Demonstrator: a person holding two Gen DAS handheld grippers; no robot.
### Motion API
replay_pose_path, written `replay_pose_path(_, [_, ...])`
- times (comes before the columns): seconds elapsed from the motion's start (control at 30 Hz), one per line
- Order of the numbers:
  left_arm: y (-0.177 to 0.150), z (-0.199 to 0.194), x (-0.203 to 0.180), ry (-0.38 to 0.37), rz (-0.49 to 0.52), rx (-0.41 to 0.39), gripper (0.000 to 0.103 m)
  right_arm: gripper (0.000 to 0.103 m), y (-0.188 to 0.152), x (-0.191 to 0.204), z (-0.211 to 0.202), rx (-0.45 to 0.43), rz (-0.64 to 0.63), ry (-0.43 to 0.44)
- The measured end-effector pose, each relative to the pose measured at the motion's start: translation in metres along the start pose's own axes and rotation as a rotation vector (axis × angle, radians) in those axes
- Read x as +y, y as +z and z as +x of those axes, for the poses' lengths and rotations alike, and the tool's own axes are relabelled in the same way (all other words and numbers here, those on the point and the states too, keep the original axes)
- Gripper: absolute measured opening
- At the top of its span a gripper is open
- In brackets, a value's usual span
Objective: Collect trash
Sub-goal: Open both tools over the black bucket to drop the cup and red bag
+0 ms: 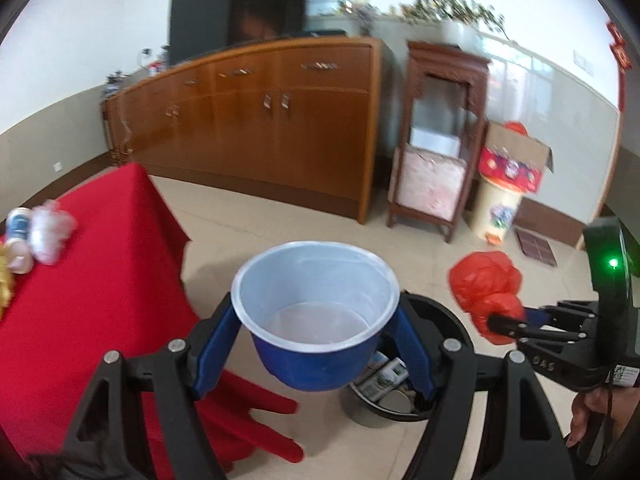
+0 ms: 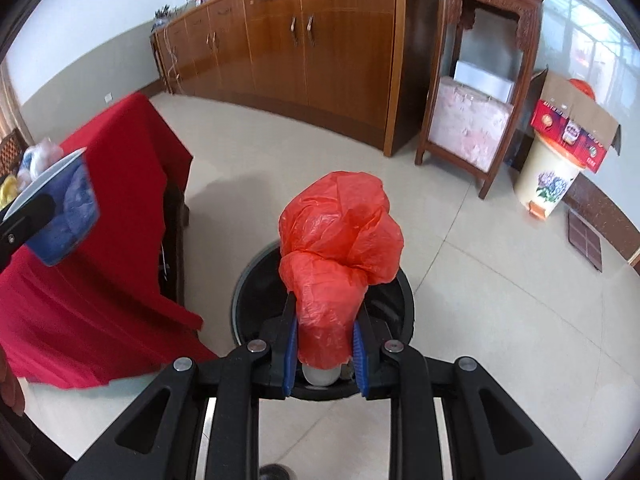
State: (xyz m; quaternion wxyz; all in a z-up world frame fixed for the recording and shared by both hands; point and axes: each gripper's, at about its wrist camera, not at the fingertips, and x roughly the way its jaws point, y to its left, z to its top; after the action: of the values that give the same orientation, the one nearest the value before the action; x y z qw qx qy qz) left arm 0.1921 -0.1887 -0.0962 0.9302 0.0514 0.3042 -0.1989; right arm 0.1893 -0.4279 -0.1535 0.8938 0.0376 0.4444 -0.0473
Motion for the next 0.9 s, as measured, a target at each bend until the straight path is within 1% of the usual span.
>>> replay_pose_path(0.1, [-0.006,0.021,-0.017,-0.030,0.019,0.047,0.075,0.024,-0.004,-0.007,0.015,0.038,-0.018,0.014])
replay_pose_path(0.3, [-0.021,0.056,-0.042,-0.065,0.056,0.136,0.075,0.025,-0.015,-0.020,0.046,0.122,-0.089,0.047])
replay_pose_path(0.37, [-0.024,0.069,-0.048,-0.074,0.056,0.166,0.075,0.025,-0.017,-0.024,0.057,0.148,-0.117,0.074])
replay_pose_path(0.47, [-0.028,0.086,-0.056,-0.082,0.053,0.203,0.075,0.025,-0.019,-0.029,0.072,0.174,-0.166,0.083])
replay_pose_path(0.6, [-0.036,0.107,-0.063,-0.094,0.038,0.244,0.076,0.025,-0.023,-0.036,0.092,0.212,-0.190,0.114])
replay_pose_path(0.67, [-0.041,0.117,-0.064,-0.130,0.015,0.276,0.078,0.028,-0.028,-0.037,0.104,0.231,-0.197,0.129])
replay_pose_path(0.7, [-0.046,0.124,-0.065,-0.150,-0.005,0.300,0.080,0.033,-0.029,-0.037,0.109,0.230,-0.205,0.126])
replay_pose_path(0.73, [-0.051,0.131,-0.065,-0.156,-0.027,0.329,0.088,0.060,-0.033,-0.037,0.117,0.229,-0.218,0.103])
replay_pose_path(0.77, [-0.055,0.134,-0.063,-0.153,-0.049,0.345,0.098,0.089,-0.035,-0.037,0.125,0.236,-0.222,0.068])
replay_pose_path(0.8, [-0.059,0.135,-0.060,-0.125,-0.069,0.352,0.100,0.093,-0.037,-0.036,0.129,0.240,-0.226,0.043])
replay_pose_path(0.83, [-0.062,0.133,-0.058,-0.099,-0.070,0.349,0.102,0.093,-0.040,-0.037,0.132,0.237,-0.235,0.033])
replay_pose_path(0.9, [-0.067,0.130,-0.052,-0.055,-0.062,0.351,0.103,0.093,-0.041,-0.042,0.136,0.248,-0.231,0.012])
